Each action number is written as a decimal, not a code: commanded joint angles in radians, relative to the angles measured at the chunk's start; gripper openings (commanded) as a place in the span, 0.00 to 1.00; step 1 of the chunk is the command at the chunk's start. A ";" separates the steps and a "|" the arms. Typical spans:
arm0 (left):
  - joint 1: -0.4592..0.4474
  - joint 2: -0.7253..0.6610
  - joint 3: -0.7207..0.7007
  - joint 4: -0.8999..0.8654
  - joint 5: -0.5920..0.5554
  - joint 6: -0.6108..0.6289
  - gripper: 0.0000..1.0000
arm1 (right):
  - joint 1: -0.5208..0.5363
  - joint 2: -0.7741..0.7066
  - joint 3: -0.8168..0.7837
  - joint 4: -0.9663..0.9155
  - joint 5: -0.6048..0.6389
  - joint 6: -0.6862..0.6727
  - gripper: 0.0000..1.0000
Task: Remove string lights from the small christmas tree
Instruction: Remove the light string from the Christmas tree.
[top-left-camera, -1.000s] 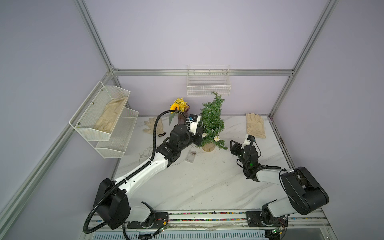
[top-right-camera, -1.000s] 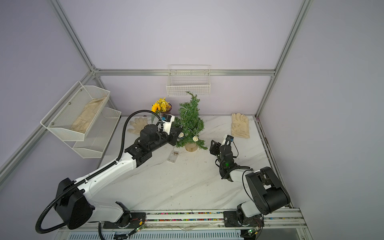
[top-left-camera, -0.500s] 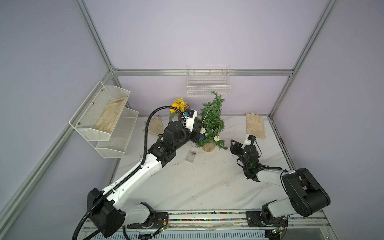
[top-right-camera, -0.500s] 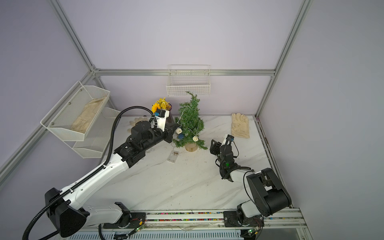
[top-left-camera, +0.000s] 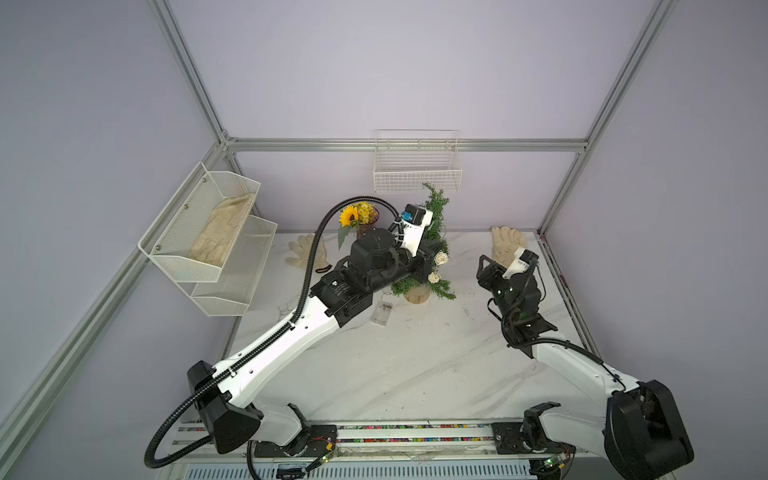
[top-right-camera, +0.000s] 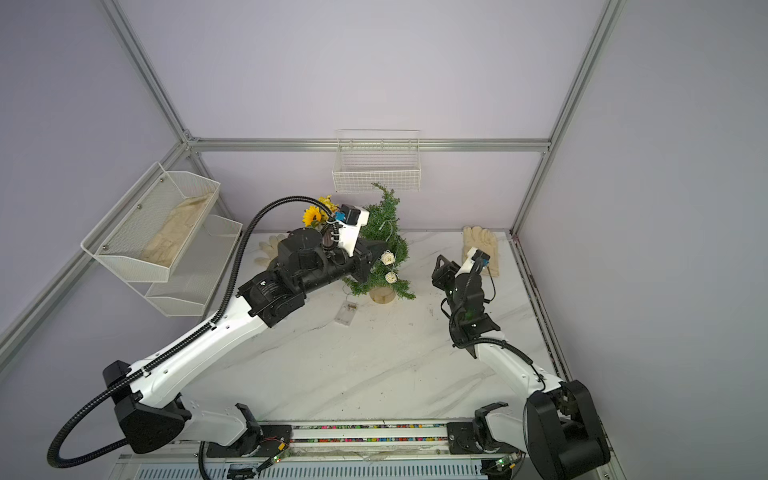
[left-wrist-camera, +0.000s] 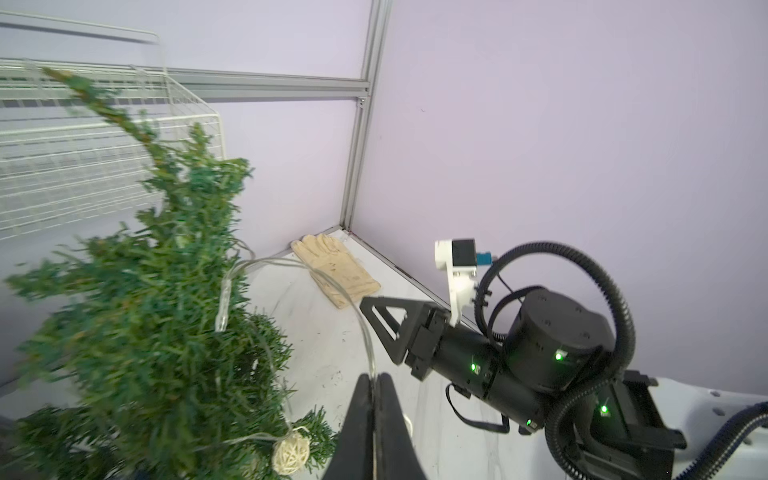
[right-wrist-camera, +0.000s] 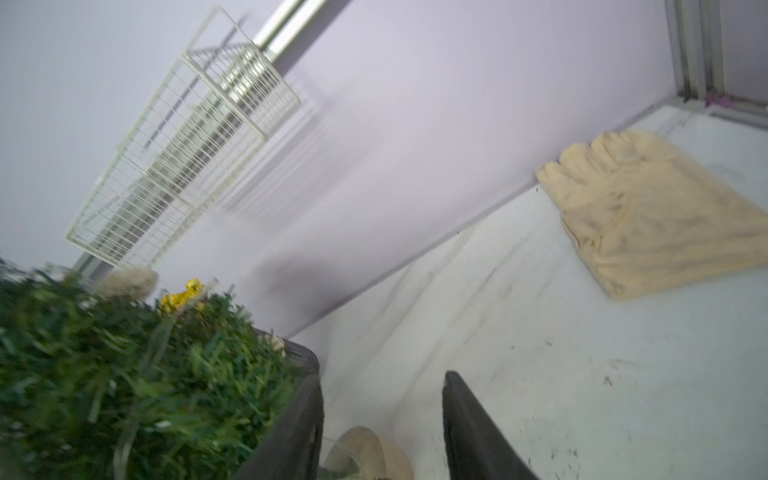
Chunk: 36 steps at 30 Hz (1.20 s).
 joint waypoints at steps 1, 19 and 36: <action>-0.010 0.049 0.064 -0.042 0.031 -0.029 0.00 | -0.006 -0.010 0.151 -0.229 -0.183 0.023 0.57; -0.012 0.112 0.058 -0.057 0.079 -0.045 0.00 | -0.033 0.184 0.450 -0.300 -0.727 0.174 0.69; -0.011 0.104 0.069 -0.023 0.111 -0.028 0.00 | -0.034 0.244 0.367 -0.167 -0.884 0.404 0.46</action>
